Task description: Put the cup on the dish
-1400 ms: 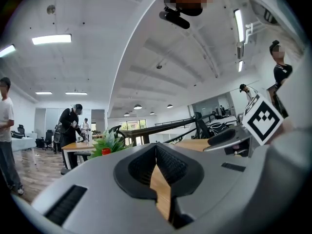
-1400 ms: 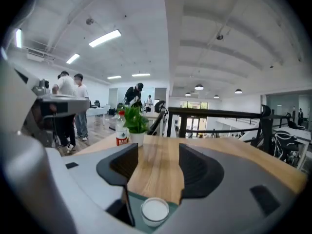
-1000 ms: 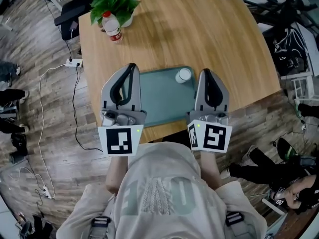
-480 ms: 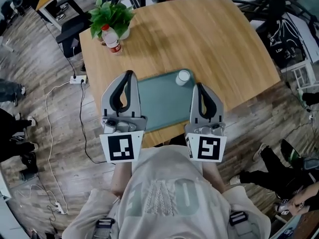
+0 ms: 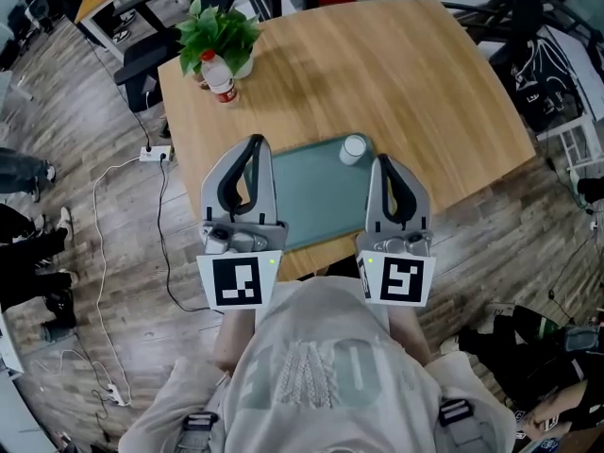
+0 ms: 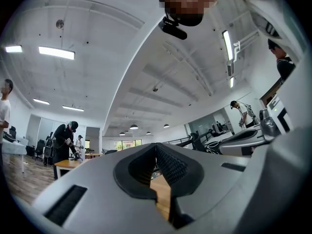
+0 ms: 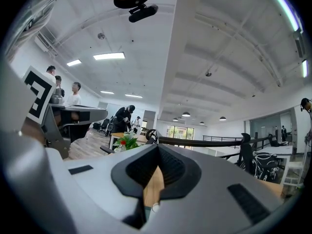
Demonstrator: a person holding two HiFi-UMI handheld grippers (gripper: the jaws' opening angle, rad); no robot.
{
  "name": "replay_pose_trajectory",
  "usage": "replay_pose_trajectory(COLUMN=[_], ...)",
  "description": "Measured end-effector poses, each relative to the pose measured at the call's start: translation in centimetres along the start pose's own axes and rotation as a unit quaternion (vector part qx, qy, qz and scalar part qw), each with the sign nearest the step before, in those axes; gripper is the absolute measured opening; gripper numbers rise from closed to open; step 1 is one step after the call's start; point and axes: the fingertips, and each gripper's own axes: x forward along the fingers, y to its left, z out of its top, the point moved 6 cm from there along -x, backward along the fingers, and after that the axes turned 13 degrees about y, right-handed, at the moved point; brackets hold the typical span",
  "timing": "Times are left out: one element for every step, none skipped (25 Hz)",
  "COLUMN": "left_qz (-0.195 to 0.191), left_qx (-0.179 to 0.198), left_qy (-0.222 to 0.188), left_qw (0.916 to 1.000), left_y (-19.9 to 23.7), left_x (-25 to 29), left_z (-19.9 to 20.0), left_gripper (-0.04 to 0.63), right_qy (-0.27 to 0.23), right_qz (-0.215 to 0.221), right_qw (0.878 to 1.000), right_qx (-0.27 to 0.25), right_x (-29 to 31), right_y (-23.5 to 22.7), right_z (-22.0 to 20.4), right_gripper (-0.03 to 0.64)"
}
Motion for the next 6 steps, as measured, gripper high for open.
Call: replay_pose_trajectory(left_qz=[0.000,0.001,0.001,0.002,0.003,0.004], left_qx=[-0.001,-0.001,0.000,0.002,0.003,0.004], left_qy=[0.000,0.000,0.000,0.000,0.001,0.001], left_qw=[1.0000,1.0000,1.0000,1.0000,1.0000,1.0000], left_y=[-0.03,-0.05,-0.05,-0.03,0.00,0.03], left_x=[-0.06,-0.10,-0.11,-0.10,-0.09,-0.08], left_z=[0.04,0.08,0.13,0.17,0.20,0.23], left_gripper=[0.011,0.011,0.011,0.011,0.011,0.011], right_qy=[0.000,0.000,-0.001,-0.002,-0.002,-0.004], right_qz=[0.001,0.001,0.002,0.002,0.001,0.001], right_qw=[1.000,1.000,1.000,1.000,1.000,1.000], right_qx=[-0.001,-0.001,0.000,0.001,0.004,0.008], right_x=[-0.05,-0.06,-0.04,0.01,0.07,0.13], right_y=[0.00,-0.01,-0.03,-0.06,-0.08,-0.11], right_z=[0.01,0.01,0.03,0.07,0.14,0.23], right_gripper=[0.018,0.018,0.018,0.018,0.018,0.018])
